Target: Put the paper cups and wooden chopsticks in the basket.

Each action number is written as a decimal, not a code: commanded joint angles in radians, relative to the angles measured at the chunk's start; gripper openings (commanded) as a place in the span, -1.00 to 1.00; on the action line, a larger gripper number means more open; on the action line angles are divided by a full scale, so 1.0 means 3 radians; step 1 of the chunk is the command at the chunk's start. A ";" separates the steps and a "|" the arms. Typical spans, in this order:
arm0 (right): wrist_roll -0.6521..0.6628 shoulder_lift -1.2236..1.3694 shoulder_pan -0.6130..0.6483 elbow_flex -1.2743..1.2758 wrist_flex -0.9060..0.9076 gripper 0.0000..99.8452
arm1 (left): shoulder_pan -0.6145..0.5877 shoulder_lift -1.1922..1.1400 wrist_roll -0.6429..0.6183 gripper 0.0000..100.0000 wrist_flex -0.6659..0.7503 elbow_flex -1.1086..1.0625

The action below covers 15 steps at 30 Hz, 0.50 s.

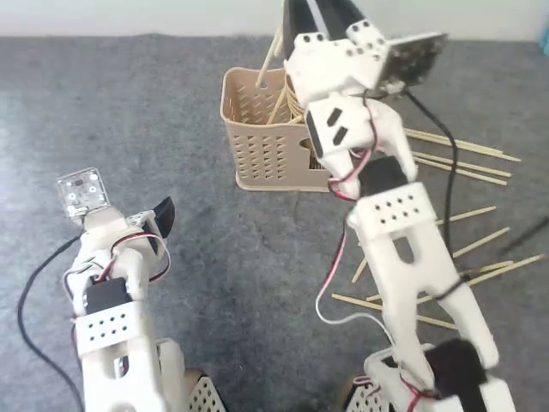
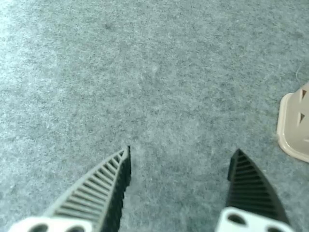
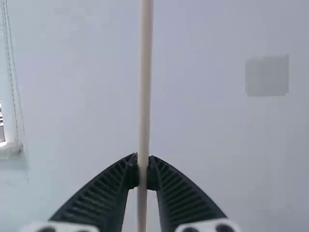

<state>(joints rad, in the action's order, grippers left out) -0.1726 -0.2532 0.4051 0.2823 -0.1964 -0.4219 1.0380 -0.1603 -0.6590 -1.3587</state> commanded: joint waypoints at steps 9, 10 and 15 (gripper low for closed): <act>0.0056 0.0294 0.0197 -0.0026 -0.0003 -0.83 | -0.0010 -0.0026 0.0031 -0.38 0.0092 0.0028; 0.0056 0.0289 0.0197 -0.0026 0.0084 -0.78 | -0.0010 -0.0026 0.0031 -0.38 0.0092 0.0028; 0.0056 0.0141 0.0207 -0.0046 0.0432 -0.69 | -0.0010 -0.0026 0.0031 -0.38 0.0148 0.0023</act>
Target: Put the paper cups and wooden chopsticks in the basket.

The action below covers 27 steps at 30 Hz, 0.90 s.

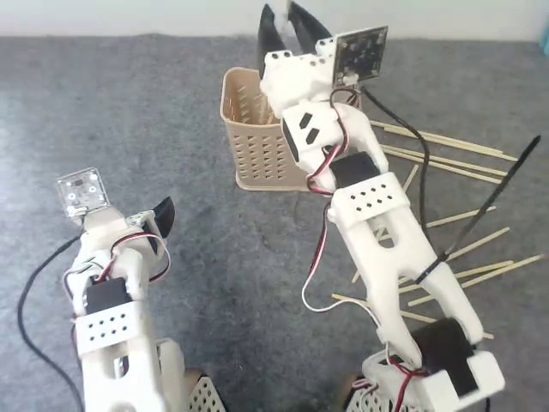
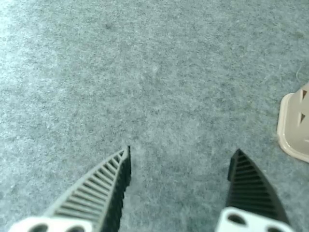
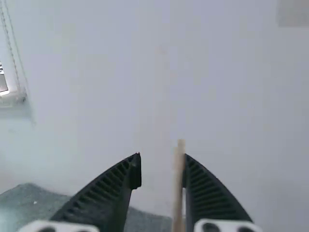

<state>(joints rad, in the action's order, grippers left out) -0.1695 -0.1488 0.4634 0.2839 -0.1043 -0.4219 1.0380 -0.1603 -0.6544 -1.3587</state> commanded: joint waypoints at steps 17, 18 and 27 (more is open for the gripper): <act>0.0378 -0.2841 -0.0217 -0.0051 0.3690 -0.69 | -0.0010 -0.0026 0.0026 -0.38 0.0133 0.0003; 0.0430 -0.2923 -0.0279 -0.0051 0.3864 -0.69 | -0.0010 -0.0026 0.0026 -0.38 0.0133 -0.0003; -0.0056 -0.3051 -0.1118 -0.0031 0.4841 -0.69 | -0.0015 -0.0026 0.0026 -0.38 0.0128 -0.0003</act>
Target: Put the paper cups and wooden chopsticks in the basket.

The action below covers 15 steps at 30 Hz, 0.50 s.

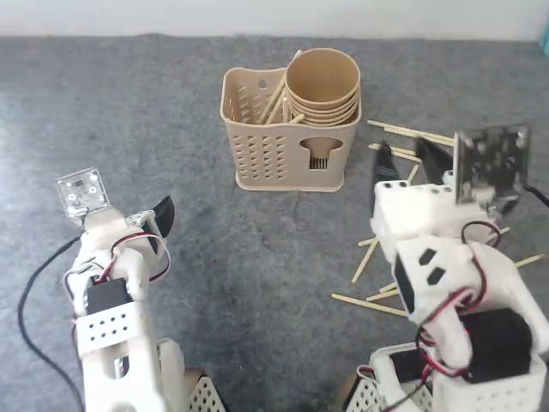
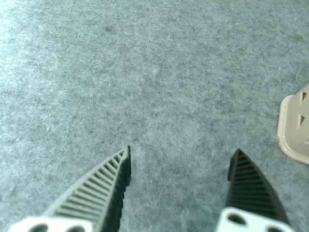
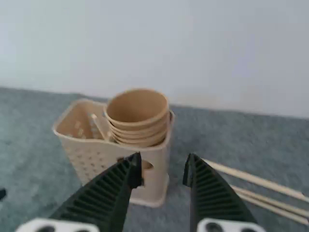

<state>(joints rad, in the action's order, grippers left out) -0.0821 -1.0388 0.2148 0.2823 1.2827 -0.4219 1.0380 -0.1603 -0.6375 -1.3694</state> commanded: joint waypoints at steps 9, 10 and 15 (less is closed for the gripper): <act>-0.1079 0.0555 -0.0908 0.0215 0.0749 -0.69 | -0.0015 -0.0020 0.0026 -0.38 0.0000 0.0033; -0.1120 0.0698 -0.0918 0.0312 0.0708 -0.69 | -0.0015 -0.0020 0.0026 -0.38 0.0000 0.0033; -0.1289 0.1440 -0.0944 0.0711 0.0018 -0.69 | -0.0015 -0.0020 0.0026 -0.38 0.0000 0.0033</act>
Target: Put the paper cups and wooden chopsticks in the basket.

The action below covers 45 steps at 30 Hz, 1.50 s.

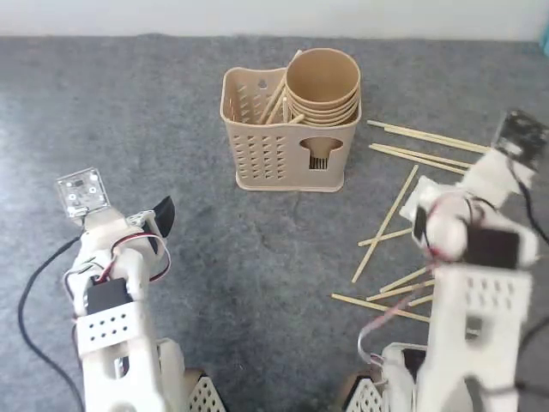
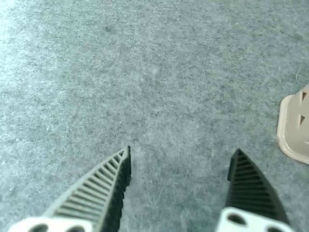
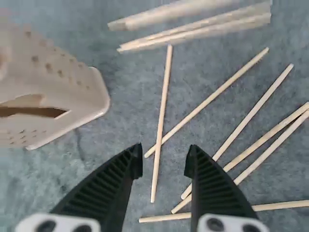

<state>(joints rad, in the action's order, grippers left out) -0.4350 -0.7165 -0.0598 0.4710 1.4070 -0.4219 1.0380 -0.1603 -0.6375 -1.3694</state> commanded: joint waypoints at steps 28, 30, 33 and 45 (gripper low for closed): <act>-0.0425 0.3281 -0.0008 -0.0655 -0.1961 -0.69 | -0.0015 -0.0020 0.0026 -0.38 0.0015 0.0043; -0.0430 0.3301 -0.0008 -0.0655 -0.1972 -0.69 | -0.0015 -0.0020 0.0026 -0.38 0.0015 0.0043; -0.0414 0.3307 -0.0008 -0.0655 -0.1972 -0.79 | -0.0015 -0.0020 0.0026 -0.38 0.0015 0.0043; -0.0404 0.3235 -0.0043 -0.0634 -0.1777 -0.99 | -0.0015 -0.0020 0.0026 -0.38 0.0015 0.0043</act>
<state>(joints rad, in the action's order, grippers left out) -0.5547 0.2839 -0.0629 0.3207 0.8239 -0.4219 1.0380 -0.1603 -0.6375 -1.3694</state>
